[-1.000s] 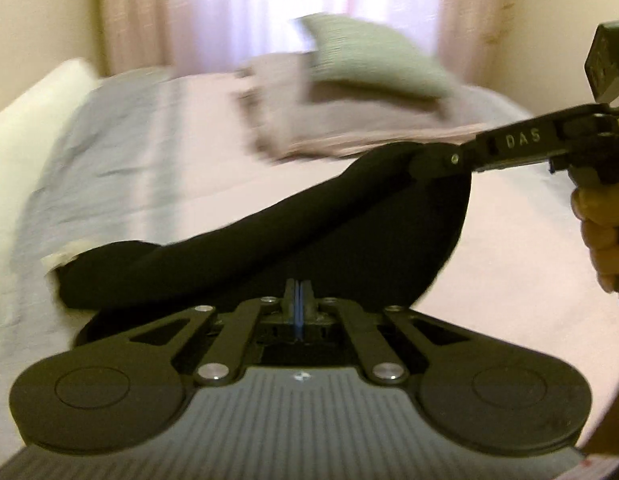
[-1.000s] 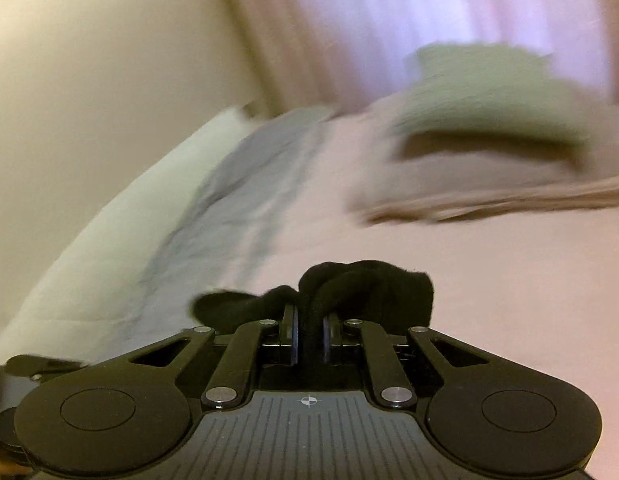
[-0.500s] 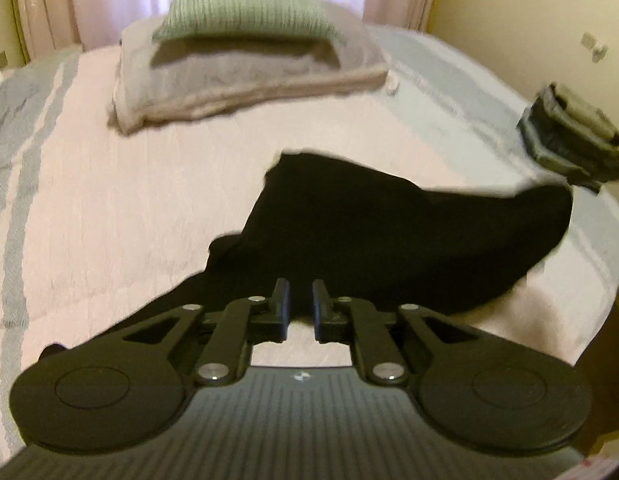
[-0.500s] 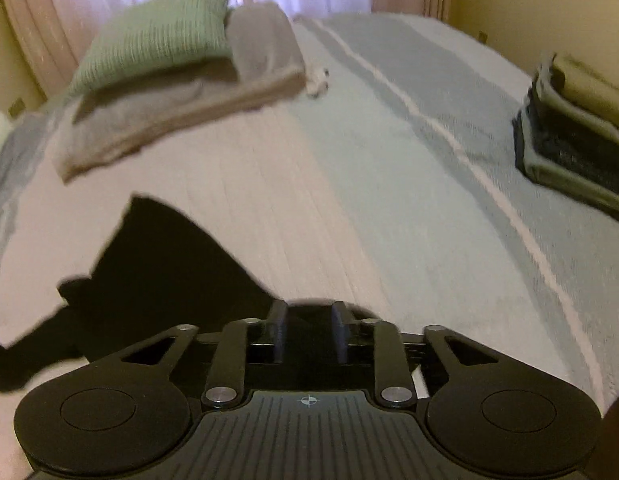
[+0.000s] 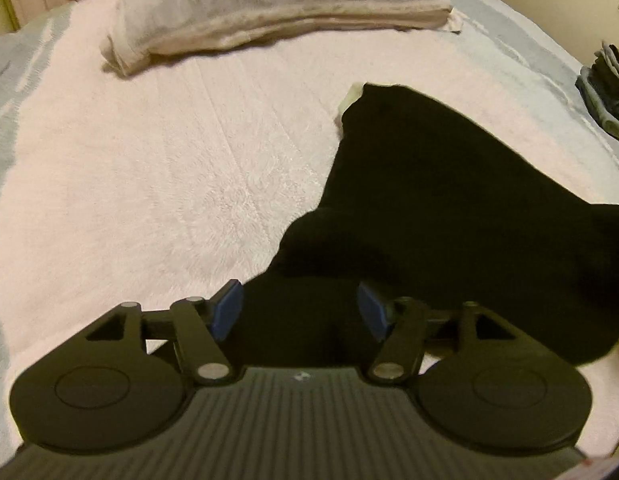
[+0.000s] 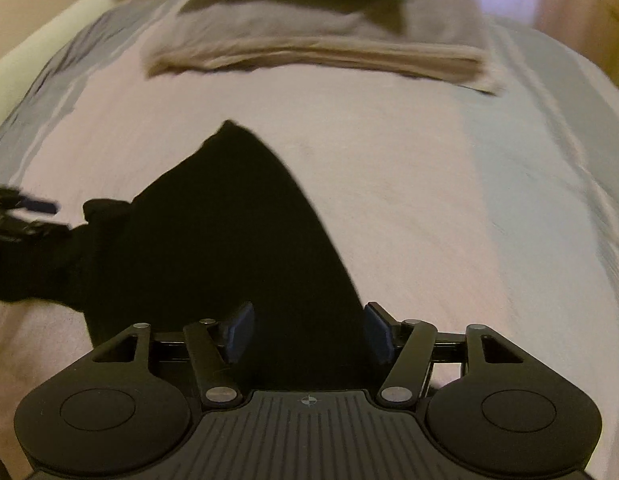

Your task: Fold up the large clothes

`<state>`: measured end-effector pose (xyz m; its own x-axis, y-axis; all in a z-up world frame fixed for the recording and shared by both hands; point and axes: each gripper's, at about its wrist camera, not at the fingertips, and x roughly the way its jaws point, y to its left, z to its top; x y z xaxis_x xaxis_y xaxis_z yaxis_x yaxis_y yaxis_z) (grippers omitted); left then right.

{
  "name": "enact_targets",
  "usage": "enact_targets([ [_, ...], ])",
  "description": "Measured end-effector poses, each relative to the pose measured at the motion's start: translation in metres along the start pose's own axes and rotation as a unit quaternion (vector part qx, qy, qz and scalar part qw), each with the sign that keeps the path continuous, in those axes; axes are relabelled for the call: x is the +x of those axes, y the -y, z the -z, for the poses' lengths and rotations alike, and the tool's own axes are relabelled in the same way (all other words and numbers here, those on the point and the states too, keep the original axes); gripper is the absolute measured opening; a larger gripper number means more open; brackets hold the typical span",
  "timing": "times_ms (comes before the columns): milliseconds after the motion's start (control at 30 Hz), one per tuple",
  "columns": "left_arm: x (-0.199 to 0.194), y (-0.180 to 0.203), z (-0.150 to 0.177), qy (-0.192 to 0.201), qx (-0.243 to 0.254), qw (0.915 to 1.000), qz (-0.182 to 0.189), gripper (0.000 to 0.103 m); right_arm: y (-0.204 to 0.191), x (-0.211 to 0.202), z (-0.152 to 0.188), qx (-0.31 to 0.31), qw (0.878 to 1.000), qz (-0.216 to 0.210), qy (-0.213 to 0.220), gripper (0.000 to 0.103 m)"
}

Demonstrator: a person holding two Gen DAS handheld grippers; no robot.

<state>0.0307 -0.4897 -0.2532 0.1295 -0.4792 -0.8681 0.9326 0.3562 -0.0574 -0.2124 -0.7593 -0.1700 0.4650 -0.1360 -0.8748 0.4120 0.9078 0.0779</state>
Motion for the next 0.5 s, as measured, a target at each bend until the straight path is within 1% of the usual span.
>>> enact_targets([
  [67, 0.021, -0.006, -0.007, 0.002, 0.007, 0.9999, 0.014, 0.06, -0.006, 0.022, -0.016, -0.011, 1.0, -0.023, -0.001, 0.058],
  [133, 0.036, -0.012, -0.012, 0.007, 0.012, 0.9994, 0.032, 0.06, -0.016, 0.036, -0.03, -0.011, 0.998, -0.058, 0.006, 0.058],
  [200, 0.041, -0.016, -0.016, 0.013, 0.012, 0.9997, 0.015, 0.06, -0.033, 0.049, -0.04, -0.014, 0.995, -0.1, 0.013, 0.059],
  [267, 0.037, -0.024, -0.013, 0.016, 0.004, 0.9998, -0.009, 0.06, -0.061, 0.064, -0.045, -0.026, 0.99, -0.141, 0.014, 0.059],
  [333, 0.025, -0.036, -0.004, 0.015, -0.019, 0.9992, -0.033, 0.06, -0.099, 0.079, -0.048, -0.061, 0.983, -0.172, 0.01, 0.06],
  [400, 0.008, -0.05, 0.009, 0.013, -0.033, 0.9973, -0.064, 0.061, -0.142, 0.09, -0.048, -0.104, 0.977, -0.186, 0.012, 0.062],
  [433, -0.002, -0.057, 0.015, 0.012, -0.04, 0.9962, -0.076, 0.061, -0.163, 0.096, -0.049, -0.129, 0.973, -0.191, 0.019, 0.065],
  [467, -0.012, -0.065, 0.022, 0.012, -0.05, 0.9949, -0.087, 0.061, -0.181, 0.103, -0.048, -0.157, 0.97, -0.186, 0.027, 0.069],
  [500, -0.022, -0.07, 0.027, 0.012, -0.056, 0.9939, -0.095, 0.061, -0.197, 0.111, -0.047, -0.181, 0.967, -0.174, 0.034, 0.07],
])
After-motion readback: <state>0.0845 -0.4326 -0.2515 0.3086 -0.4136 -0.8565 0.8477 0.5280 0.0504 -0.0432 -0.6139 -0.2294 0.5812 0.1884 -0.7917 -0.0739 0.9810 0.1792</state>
